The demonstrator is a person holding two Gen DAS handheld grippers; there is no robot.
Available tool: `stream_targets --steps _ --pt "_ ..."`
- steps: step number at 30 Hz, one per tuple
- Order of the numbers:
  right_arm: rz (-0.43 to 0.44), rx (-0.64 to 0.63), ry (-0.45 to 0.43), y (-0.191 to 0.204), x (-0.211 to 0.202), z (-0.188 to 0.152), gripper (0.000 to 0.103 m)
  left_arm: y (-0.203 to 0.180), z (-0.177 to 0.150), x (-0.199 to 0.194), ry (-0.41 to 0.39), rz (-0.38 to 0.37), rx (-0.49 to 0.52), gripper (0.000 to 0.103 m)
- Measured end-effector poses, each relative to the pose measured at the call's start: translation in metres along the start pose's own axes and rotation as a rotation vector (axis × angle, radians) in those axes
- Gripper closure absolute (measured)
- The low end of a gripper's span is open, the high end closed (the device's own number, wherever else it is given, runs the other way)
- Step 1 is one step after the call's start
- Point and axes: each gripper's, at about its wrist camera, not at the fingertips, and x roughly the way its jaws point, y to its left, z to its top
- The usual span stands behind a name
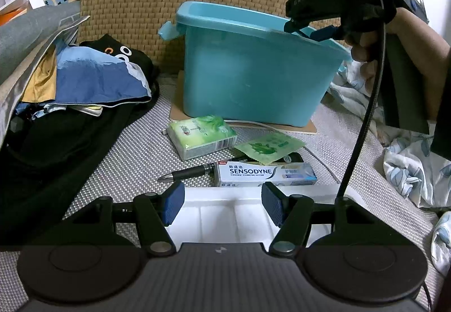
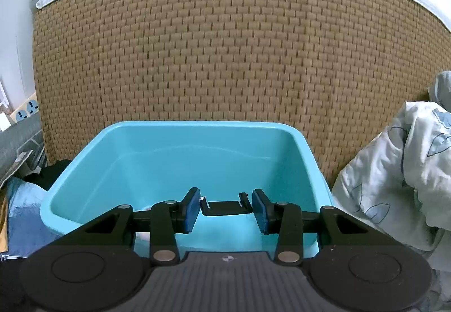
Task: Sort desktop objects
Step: 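Lift the green pack with the right gripper and carry it over the teal bin, then lower the green pack into the teal bin and open the right gripper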
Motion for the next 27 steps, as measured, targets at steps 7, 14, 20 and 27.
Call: stream_targets --steps 7,14,20,27 --pt "-0.002 0.011 -0.011 -0.0016 -0.0002 0.0008 0.059 -0.0012 -0.0010 0.0009 0.003 -0.002 0.005 0.039" --pt "-0.003 -0.011 -0.009 -0.0014 -0.0017 0.0004 0.059 -0.0026 -0.0004 0.0006 0.002 -0.007 0.007 0.039" --pt "0.000 0.016 0.001 -0.0064 -0.0015 0.0004 0.059 -0.0025 -0.0002 0.0017 0.003 -0.007 0.007 0.039" --pt "-0.004 0.011 0.000 -0.0054 -0.0015 0.0000 0.058 -0.0042 -0.0002 0.0017 0.005 -0.011 0.011 0.039"
